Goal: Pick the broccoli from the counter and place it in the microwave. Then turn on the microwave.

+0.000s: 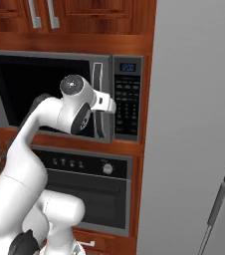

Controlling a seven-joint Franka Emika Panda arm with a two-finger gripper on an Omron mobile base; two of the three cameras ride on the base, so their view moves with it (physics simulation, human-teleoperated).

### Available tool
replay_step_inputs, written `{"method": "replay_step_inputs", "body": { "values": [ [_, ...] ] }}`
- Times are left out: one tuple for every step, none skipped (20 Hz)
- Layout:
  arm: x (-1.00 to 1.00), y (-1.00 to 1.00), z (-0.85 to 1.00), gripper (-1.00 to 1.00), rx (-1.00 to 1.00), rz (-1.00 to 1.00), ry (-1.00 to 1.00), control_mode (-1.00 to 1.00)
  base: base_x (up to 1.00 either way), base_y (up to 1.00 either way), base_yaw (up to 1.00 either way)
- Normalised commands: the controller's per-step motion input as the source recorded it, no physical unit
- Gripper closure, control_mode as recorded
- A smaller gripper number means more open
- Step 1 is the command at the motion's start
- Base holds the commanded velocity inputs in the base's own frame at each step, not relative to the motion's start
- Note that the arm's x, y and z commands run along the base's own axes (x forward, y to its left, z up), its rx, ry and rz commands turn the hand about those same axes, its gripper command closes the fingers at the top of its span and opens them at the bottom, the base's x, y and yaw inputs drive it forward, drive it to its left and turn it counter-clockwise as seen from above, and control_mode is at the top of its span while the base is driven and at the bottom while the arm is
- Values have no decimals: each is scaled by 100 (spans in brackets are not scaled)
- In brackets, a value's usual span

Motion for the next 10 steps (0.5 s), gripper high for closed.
{"method": "replay_step_inputs", "body": {
  "values": [
    [-65,69,1,100,-4,-3,0,-100,0,0,0],
    [-73,69,0,100,-2,-3,0,-100,0,0,0],
    [-81,66,0,100,-1,-4,0,-100,0,0,0],
    [-90,67,1,100,-1,-4,0,-100,0,0,0],
    [-99,69,3,100,-2,-5,0,-100,0,0,0],
    [-100,69,6,100,-1,-5,0,-100,0,0,0],
    [-100,66,7,100,-1,-5,0,-100,0,0,0],
    [-100,67,8,100,-1,-5,0,-100,0,0,0],
    [-100,66,8,100,0,-4,0,-100,0,0,0],
    [-100,64,6,100,0,-4,0,-100,0,0,0]
  ]
}}
